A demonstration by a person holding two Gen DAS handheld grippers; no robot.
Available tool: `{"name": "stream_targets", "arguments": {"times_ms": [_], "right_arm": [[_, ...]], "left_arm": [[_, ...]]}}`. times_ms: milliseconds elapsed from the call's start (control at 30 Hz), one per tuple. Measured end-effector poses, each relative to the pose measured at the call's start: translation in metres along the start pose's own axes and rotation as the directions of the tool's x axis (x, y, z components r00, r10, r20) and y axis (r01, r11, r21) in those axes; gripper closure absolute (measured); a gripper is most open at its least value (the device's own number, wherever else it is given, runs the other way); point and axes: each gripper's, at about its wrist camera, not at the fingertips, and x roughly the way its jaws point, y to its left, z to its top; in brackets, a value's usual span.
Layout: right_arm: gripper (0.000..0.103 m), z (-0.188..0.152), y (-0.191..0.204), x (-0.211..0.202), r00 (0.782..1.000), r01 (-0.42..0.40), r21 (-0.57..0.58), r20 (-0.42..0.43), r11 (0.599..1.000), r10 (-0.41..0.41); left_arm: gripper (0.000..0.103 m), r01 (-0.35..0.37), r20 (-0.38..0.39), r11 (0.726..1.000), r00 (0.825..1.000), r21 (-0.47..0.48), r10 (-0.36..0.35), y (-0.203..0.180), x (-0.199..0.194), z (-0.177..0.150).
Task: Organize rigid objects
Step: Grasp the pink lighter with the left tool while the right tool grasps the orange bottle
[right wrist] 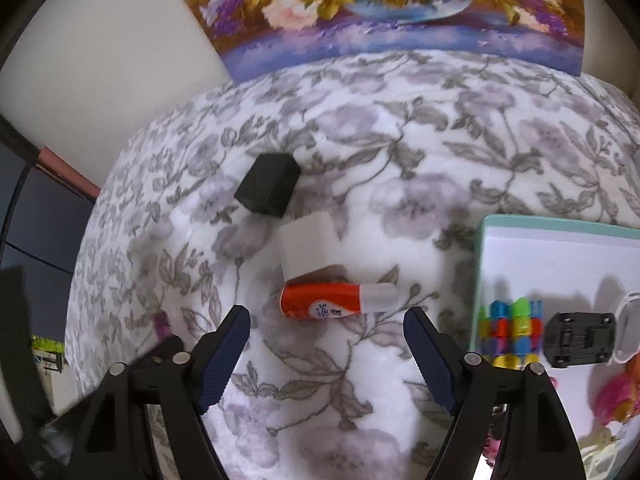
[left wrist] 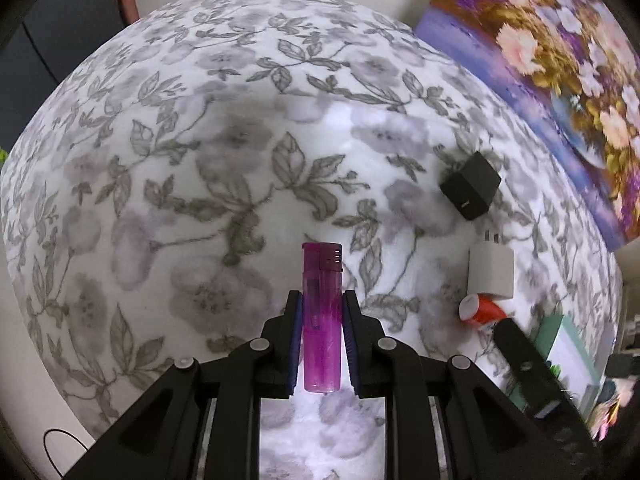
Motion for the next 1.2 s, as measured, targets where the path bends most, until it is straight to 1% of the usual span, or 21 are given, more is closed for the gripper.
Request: {"name": "stream_targets", "arguments": {"times_ms": [133,233,333,533,633,767,900,967,1033,1200], "right_arm": [[0.021,-0.003,0.002,0.014,1.000,0.020,-0.005,-0.023,1.000,-0.020],[0.021,-0.004,0.002,0.024,0.999,0.032,0.009,-0.036,0.999,-0.031],[0.021,-0.003,0.004,0.031,0.998,0.039,0.013,-0.041,0.999,-0.039],[0.021,-0.002,0.008,0.039,0.996,0.085,0.003,-0.030,0.996,-0.084],[0.021,-0.002,0.012,0.042,0.993,0.120,-0.014,-0.019,0.993,-0.120],[0.021,-0.002,0.016,0.044,0.990,0.141,-0.037,-0.008,0.989,-0.141],[0.028,-0.002,0.015,0.043,0.987,0.163,-0.043,0.004,0.986,-0.163],[0.034,-0.003,0.013,0.042,0.984,0.178,-0.047,0.010,0.983,-0.178],[0.044,-0.002,0.011,0.040,0.982,0.190,-0.044,0.011,0.981,-0.189],[0.051,-0.002,0.004,0.035,0.985,0.173,-0.030,0.009,0.984,-0.173]], "left_arm": [[0.083,0.015,-0.014,1.000,1.000,-0.019,-0.016,0.012,-0.001,0.000],[0.083,0.020,-0.018,1.000,1.000,-0.022,-0.020,0.012,-0.001,-0.009],[0.083,0.027,-0.023,0.999,0.999,-0.025,-0.027,0.010,0.000,-0.006],[0.083,0.030,-0.032,0.999,0.999,-0.029,-0.031,0.007,0.005,-0.003],[0.083,0.034,-0.035,0.999,0.999,-0.035,-0.035,0.007,0.006,-0.002],[0.083,0.033,-0.034,0.999,0.999,-0.039,-0.034,0.009,0.006,-0.002],[0.083,0.033,-0.032,0.999,0.999,-0.039,-0.035,0.010,0.005,-0.002],[0.083,0.033,-0.030,0.999,0.999,-0.040,-0.034,0.009,0.004,-0.001],[0.083,0.032,-0.026,0.999,0.999,-0.039,-0.033,0.009,0.003,-0.001],[0.083,0.031,-0.025,0.999,0.999,-0.040,-0.032,0.009,0.003,-0.001]]}}
